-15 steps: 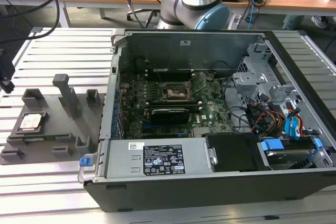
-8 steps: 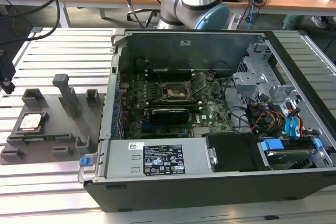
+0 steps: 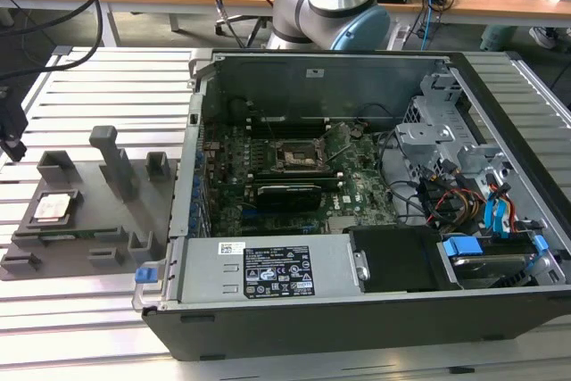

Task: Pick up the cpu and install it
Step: 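Pick up the cpu and move it towards the insertion slot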

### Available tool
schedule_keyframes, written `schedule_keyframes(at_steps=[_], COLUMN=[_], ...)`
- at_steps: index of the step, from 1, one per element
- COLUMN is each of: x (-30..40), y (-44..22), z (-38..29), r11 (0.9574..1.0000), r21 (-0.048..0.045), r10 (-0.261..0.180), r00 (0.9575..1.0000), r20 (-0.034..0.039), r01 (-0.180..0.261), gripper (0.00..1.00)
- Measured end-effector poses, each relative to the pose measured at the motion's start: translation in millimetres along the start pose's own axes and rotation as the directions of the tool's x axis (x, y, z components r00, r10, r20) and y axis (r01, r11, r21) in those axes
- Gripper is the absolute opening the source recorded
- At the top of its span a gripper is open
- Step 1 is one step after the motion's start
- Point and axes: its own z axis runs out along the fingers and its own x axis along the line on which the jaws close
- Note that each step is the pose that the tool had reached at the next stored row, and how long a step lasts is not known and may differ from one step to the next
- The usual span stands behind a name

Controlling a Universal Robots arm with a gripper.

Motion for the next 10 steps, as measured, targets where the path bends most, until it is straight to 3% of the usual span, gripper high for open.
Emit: schedule_keyframes(at_steps=[10], x=[0.1], y=[0.0], z=[3.9], r11=[1.0], r21=[0.0], r10=[0.0], r00=[1.0], r20=[-0.0001], r01=[0.0], gripper=[0.66])
